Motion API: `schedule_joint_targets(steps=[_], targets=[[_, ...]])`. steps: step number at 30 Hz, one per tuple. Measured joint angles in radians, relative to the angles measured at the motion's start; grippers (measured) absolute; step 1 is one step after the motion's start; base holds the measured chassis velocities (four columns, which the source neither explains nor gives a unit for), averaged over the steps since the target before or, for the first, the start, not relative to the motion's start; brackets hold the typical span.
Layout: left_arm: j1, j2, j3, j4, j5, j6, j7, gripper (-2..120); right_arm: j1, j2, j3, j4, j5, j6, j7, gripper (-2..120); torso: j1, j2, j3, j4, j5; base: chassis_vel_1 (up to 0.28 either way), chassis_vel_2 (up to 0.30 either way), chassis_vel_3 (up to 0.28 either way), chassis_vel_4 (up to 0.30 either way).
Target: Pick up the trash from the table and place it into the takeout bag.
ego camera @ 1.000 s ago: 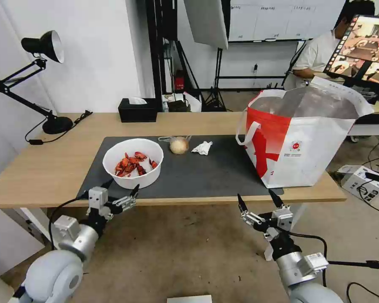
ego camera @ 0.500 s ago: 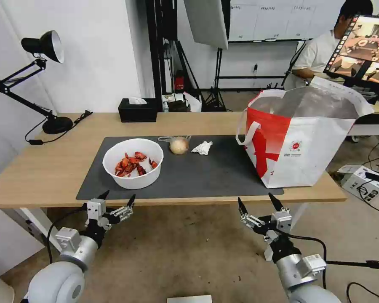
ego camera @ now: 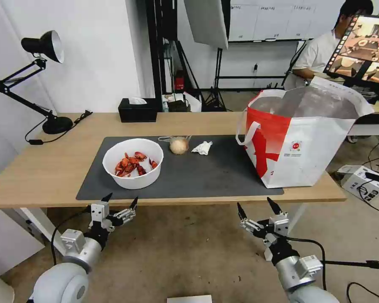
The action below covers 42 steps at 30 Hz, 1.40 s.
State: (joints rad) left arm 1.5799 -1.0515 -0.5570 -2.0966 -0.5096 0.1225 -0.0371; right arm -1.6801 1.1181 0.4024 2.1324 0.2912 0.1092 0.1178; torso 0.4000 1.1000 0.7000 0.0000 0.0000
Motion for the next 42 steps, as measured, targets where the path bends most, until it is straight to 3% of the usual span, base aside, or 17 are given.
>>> schedule_joint_targets(steps=[6,16,24,32,34,42], targets=[[0.011,-0.003,-0.006,-0.004,0.037,0.004,-0.034,100,0.007,0.004,-0.009,-0.012,-0.003,0.000,0.001,100,0.000,0.000,0.000,0.0001,0.0000,0.000,0.000,0.000,0.000],[0.015,-0.003,-0.008,-0.001,0.039,0.005,-0.037,100,0.013,0.006,-0.019,-0.019,-0.006,0.001,0.002,100,0.000,0.000,0.000,0.0000,-0.0001,0.000,0.000,0.000,0.000],[0.018,-0.004,-0.009,-0.003,0.037,0.003,-0.032,100,0.100,-0.018,-0.086,-0.026,0.009,-0.030,0.006,100,0.000,0.000,0.000,0.0000,-0.0001,0.000,0.000,0.000,0.000],[0.018,0.006,-0.014,-0.016,0.033,0.002,-0.032,100,0.349,-0.104,-0.223,-0.067,0.110,-0.096,-0.005,100,0.000,0.000,0.000,0.0002,-0.0001,0.000,0.000,0.000,0.000],[0.018,0.001,-0.014,-0.019,0.032,0.002,-0.033,100,0.456,-0.125,-0.305,-0.121,0.135,-0.113,0.022,100,0.000,0.000,0.000,-0.0001,-0.0001,0.000,0.000,0.000,0.000],[0.014,0.005,-0.019,-0.011,0.031,-0.001,-0.036,100,0.706,-0.082,-0.462,-0.237,0.207,-0.184,0.117,100,0.000,0.000,0.000,0.0001,0.0000,0.000,0.000,0.000,0.000]])
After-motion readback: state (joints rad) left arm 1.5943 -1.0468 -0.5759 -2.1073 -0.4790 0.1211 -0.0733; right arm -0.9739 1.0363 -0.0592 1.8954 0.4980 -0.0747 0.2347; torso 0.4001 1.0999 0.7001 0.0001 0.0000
